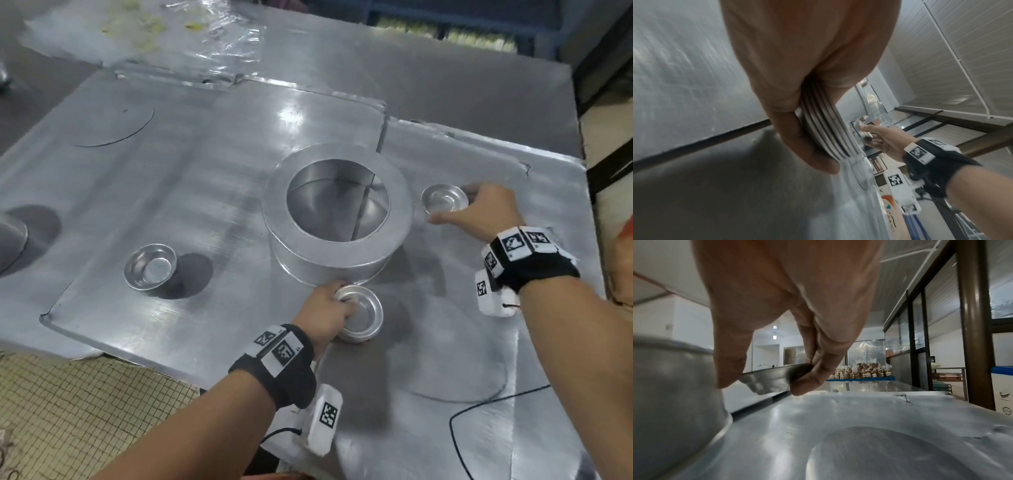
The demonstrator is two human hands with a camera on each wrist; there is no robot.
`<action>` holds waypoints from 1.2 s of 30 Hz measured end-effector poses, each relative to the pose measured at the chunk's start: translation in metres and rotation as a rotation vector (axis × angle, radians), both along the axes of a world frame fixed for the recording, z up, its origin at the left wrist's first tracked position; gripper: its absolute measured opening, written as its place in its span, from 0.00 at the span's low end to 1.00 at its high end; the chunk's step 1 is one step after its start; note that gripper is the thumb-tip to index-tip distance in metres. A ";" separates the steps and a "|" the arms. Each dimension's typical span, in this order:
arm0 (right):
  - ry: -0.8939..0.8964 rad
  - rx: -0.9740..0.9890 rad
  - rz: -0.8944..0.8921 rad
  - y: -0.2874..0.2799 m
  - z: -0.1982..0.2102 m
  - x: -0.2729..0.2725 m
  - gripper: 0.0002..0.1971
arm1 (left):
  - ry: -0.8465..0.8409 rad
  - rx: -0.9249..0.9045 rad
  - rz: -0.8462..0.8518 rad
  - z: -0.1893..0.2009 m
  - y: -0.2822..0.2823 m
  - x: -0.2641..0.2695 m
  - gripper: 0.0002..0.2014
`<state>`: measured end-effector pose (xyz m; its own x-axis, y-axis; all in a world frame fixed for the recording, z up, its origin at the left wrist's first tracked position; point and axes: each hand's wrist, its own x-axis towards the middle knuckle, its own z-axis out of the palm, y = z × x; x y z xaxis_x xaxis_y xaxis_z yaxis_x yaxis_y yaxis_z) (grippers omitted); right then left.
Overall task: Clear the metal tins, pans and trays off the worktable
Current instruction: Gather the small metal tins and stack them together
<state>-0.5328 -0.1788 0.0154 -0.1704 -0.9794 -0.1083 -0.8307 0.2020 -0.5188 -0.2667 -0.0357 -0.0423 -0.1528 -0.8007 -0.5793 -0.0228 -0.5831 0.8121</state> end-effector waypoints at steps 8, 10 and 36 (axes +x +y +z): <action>-0.215 -0.001 0.027 0.149 0.040 0.050 0.23 | 0.161 0.098 -0.035 0.017 0.002 -0.010 0.13; -0.230 -0.018 0.044 0.171 0.039 0.064 0.25 | 0.194 0.114 -0.016 0.021 0.001 -0.015 0.14; -0.836 0.074 -0.226 0.209 -0.020 0.166 0.04 | 0.186 -0.047 -0.280 0.027 0.004 0.057 0.19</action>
